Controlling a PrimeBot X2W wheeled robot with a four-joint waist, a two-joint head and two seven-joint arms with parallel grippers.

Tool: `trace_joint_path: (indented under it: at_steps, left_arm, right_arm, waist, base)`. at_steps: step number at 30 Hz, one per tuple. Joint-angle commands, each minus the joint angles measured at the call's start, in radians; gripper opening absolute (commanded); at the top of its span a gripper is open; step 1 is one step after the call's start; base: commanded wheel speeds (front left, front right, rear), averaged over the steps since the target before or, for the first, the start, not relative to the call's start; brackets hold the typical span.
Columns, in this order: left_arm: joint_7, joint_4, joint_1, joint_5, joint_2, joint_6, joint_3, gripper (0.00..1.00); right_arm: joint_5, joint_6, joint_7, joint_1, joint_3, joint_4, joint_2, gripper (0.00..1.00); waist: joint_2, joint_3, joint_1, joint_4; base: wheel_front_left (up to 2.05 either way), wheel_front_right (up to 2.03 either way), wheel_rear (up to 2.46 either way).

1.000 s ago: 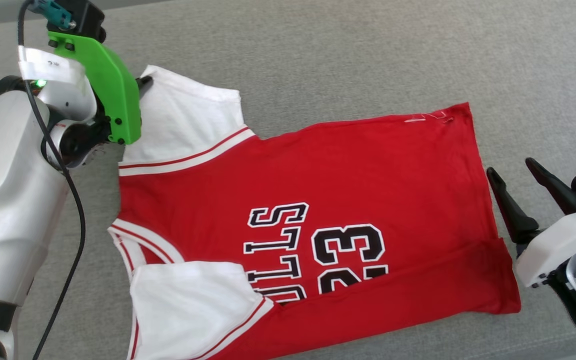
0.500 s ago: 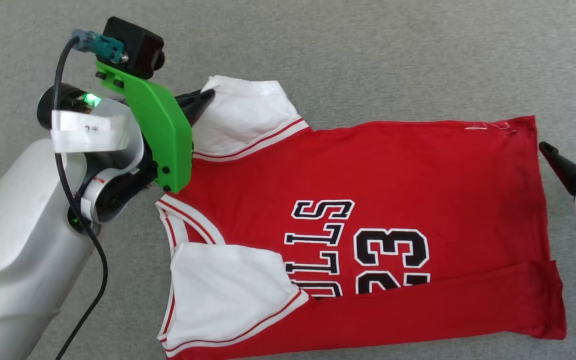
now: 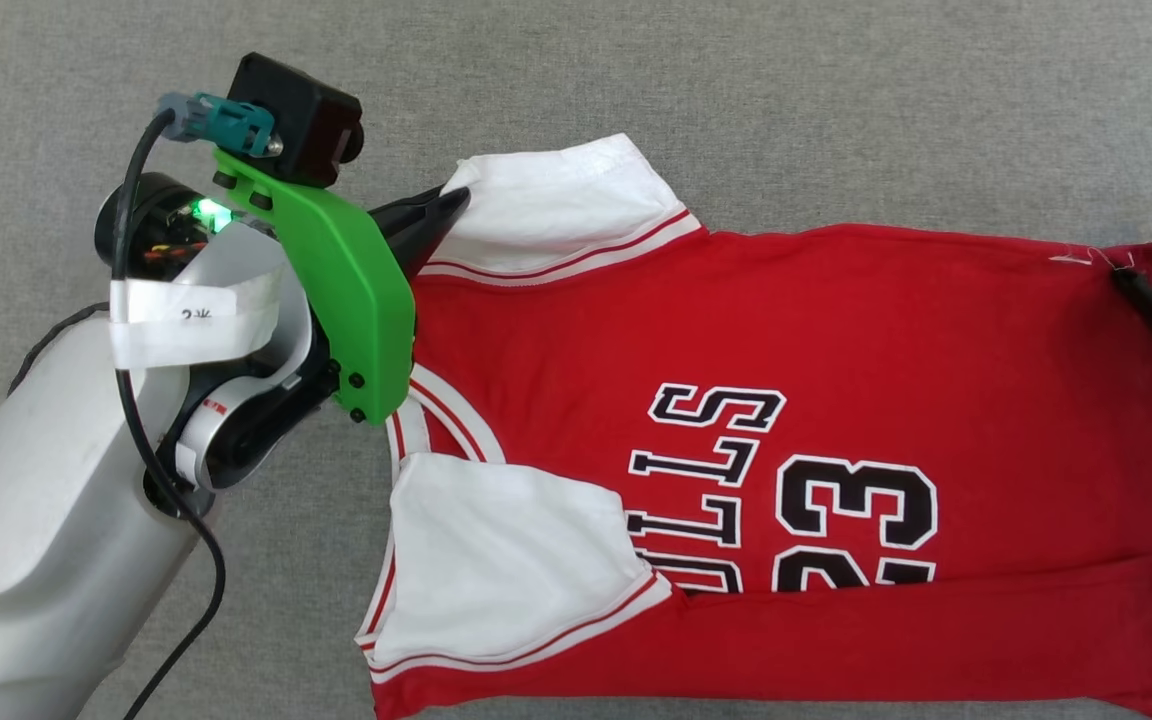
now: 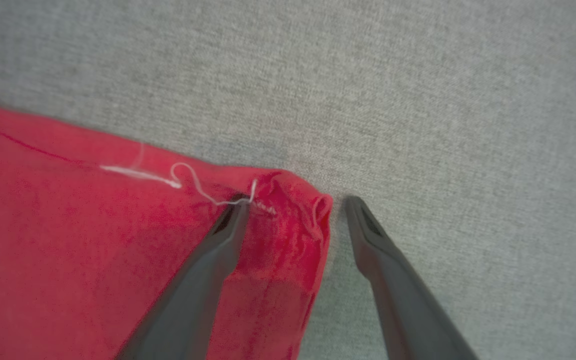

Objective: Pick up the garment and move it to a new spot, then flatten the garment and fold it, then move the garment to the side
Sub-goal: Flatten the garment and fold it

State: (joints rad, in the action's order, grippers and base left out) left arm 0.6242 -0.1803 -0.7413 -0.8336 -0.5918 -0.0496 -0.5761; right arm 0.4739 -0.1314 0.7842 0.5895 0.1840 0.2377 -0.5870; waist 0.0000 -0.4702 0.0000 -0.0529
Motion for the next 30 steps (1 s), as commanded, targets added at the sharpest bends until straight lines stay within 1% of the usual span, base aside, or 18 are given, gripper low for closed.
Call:
trace_joint_path:
  at_steps: [1,5,6,8,13,19,26,30]
  left_arm:
    - [-0.008,-0.003,0.016,0.014,0.005,-0.005,0.000,0.00]
    - [-0.013,0.005,0.018,0.011,0.006,-0.002,-0.001,0.00]
    - [-0.015,0.008,0.018,0.010,0.006,0.000,-0.001,0.00]
    - [-0.017,0.016,0.018,0.008,0.007,0.004,-0.002,0.00]
    - [-0.027,0.044,0.021,0.001,0.008,0.010,0.000,0.00]
    - [-0.064,0.087,0.043,-0.001,0.006,0.007,0.013,0.00]
    - [-0.112,0.113,0.113,-0.027,-0.004,-0.004,0.038,0.00]
    - [-0.140,0.109,0.163,-0.040,0.006,-0.014,0.040,0.00]
  right_arm:
    - [-0.003,0.001,-0.004,0.009,0.025,0.021,-0.002,1.00]
    - [0.016,0.001,-0.004,-0.001,0.082,0.054,-0.009,1.00]
    - [0.024,0.001,0.000,-0.005,0.097,0.061,-0.012,0.46]
    - [0.035,0.001,-0.003,-0.009,0.120,0.069,-0.021,0.00]
    - [0.048,0.001,-0.068,0.005,0.126,0.089,-0.032,0.00]
    - [0.048,0.001,-0.214,0.020,0.099,0.111,-0.034,0.00]
    - [0.097,0.001,-0.349,-0.029,0.072,0.125,-0.030,0.00]
    - [0.140,0.001,-0.413,-0.083,0.046,0.128,-0.029,0.00]
  waist:
    - [0.0000,-0.011,0.0000,-0.012]
    - [0.0000,-0.017,0.0000,-0.018]
    - [0.0000,-0.018,0.0000,-0.019]
    - [0.0000,-0.018,0.0000,-0.020]
    - [0.0000,-0.004,0.0000,-0.020]
    - [0.0000,0.048,0.0000,-0.017]
    - [0.0000,0.137,0.0000,-0.011]
    - [0.0000,0.190,0.0000,-0.017]
  base:
    - [0.00,0.00,0.00]
    - [0.00,0.00,0.00]
    - [0.00,0.00,0.00]
    - [0.00,0.00,0.00]
    - [0.00,0.00,0.00]
    - [0.00,0.00,0.00]
    - [0.00,0.00,0.00]
    - [0.00,0.00,0.00]
